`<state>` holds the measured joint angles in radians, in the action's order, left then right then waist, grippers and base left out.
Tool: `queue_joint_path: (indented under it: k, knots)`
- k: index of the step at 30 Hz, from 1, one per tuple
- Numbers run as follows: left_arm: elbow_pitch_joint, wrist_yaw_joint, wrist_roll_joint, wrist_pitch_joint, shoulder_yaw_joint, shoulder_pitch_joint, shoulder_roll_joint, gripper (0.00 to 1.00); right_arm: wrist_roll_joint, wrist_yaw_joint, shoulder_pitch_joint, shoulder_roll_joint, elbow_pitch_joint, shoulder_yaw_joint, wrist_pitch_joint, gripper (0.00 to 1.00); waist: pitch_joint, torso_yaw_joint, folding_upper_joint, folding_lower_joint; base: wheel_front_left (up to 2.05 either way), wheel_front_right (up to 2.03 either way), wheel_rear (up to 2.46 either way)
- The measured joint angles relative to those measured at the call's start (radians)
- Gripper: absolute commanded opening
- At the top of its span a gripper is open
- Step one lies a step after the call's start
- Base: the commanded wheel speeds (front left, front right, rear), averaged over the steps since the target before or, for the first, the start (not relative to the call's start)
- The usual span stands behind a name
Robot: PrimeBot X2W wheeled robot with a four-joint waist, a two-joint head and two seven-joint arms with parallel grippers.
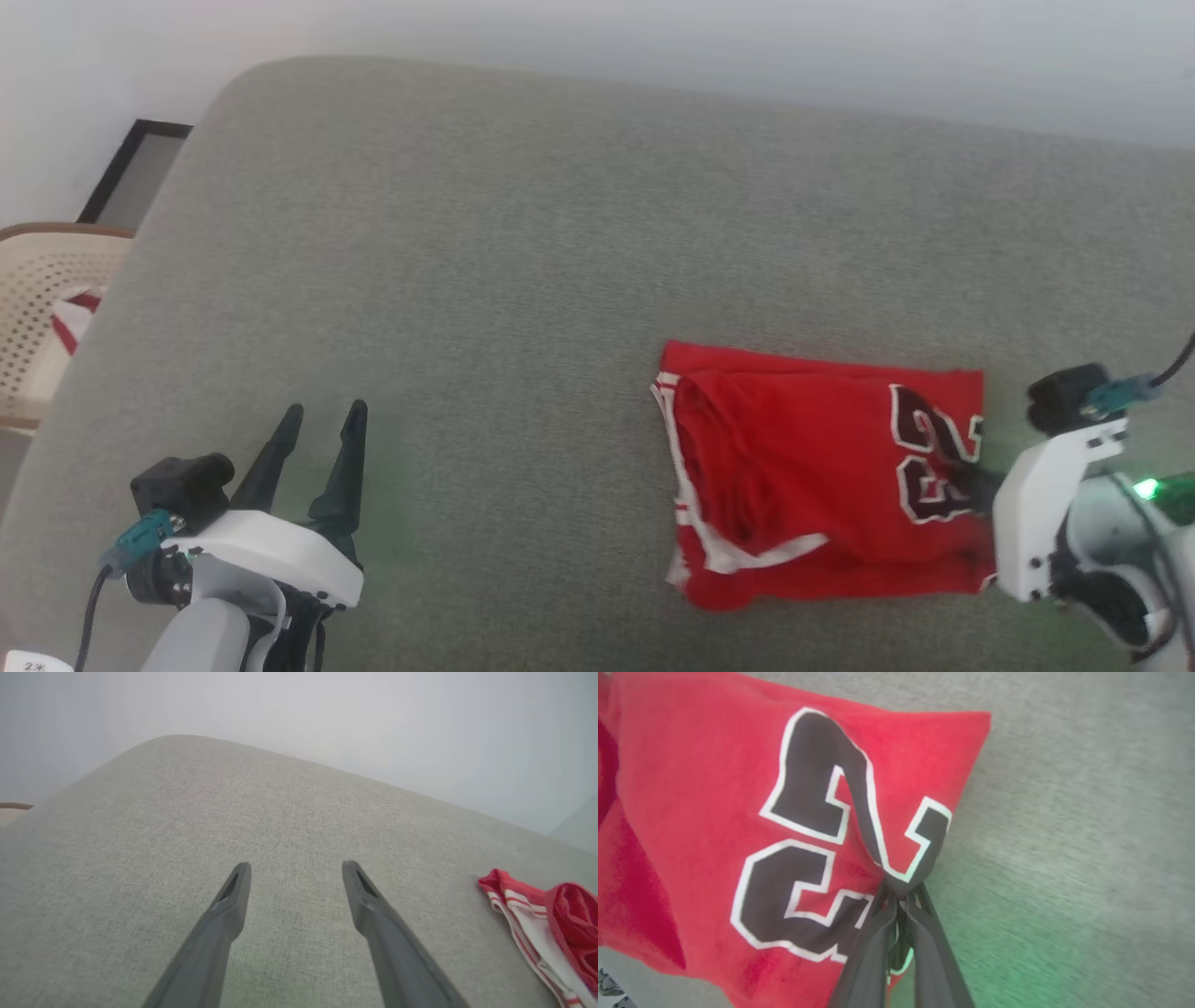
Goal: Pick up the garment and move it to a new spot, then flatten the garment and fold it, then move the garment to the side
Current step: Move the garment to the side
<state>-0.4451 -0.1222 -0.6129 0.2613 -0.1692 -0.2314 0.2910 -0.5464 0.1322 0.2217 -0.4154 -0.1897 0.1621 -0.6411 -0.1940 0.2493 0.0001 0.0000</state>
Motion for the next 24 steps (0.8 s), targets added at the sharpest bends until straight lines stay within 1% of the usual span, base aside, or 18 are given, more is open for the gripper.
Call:
queue_joint_path:
  k: [8,13,18,24]
  knots:
    - [0.011,-0.003,0.015,0.000,-0.011,-0.044,0.001,1.00,0.030,-0.001,0.039,-0.052,0.008,-0.102,-0.005,0.00,-0.019,-0.065,0.0000,0.0000,0.00,0.00,0.00]
    - [0.011,-0.006,0.025,0.000,-0.035,-0.096,-0.013,1.00,0.048,-0.001,0.085,-0.099,-0.014,-0.176,0.003,0.00,-0.042,-0.119,0.0000,0.0000,0.00,0.00,0.00]
    - [0.001,-0.006,0.038,0.000,-0.077,-0.159,-0.022,1.00,0.082,-0.001,0.158,-0.158,-0.054,-0.213,0.058,0.00,-0.074,-0.180,0.0000,0.0000,0.00,0.00,0.00]
    - [-0.007,-0.006,0.042,0.000,-0.148,-0.248,-0.026,1.00,0.106,-0.001,0.253,-0.219,-0.148,-0.228,0.135,0.00,-0.122,-0.251,0.0000,0.0000,0.00,0.00,0.00]
